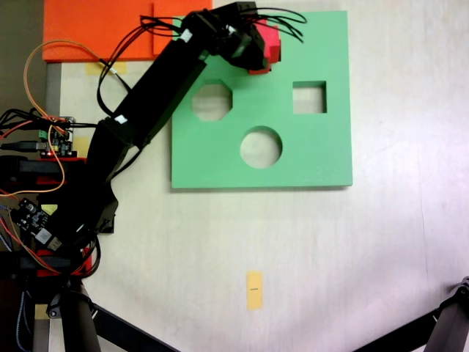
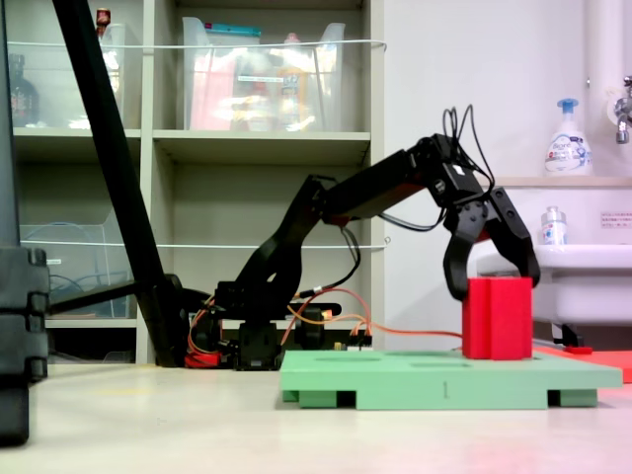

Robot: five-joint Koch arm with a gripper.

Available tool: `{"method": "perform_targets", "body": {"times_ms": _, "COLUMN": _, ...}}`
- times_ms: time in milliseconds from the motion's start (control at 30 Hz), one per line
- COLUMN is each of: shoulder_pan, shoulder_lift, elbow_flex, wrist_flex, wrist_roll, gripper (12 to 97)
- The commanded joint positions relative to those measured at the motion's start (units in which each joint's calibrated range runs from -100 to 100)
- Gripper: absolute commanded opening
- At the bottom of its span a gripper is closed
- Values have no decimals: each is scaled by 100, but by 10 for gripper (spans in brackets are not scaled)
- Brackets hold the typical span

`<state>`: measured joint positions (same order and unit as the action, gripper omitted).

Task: Put the cross columnar block into the corresponding hole

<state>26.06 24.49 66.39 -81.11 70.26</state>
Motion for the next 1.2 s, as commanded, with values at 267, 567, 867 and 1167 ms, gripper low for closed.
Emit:
{"method": "perform_targets", "body": {"times_ms": 267, "shoulder_pan": 49, "shoulder_lift": 149, "elbow_flex": 400, "wrist_flex": 412, "wrist_roll": 73, "gripper": 426}}
{"method": "perform_targets", "body": {"times_ms": 567, "shoulder_pan": 151, "shoulder_lift": 414, "elbow_flex": 400, "wrist_flex": 720, "wrist_roll": 88, "gripper": 434}}
{"method": "perform_targets", "body": {"times_ms": 867, "shoulder_pan": 156, "shoulder_lift": 764, "elbow_flex": 390, "wrist_flex": 691, "wrist_roll": 88, "gripper": 452}}
{"method": "perform_targets", "body": {"times_ms": 1167, "shoulder_pan": 156, "shoulder_lift": 1211, "elbow_flex": 390, "wrist_flex": 479, "wrist_roll": 88, "gripper": 588}}
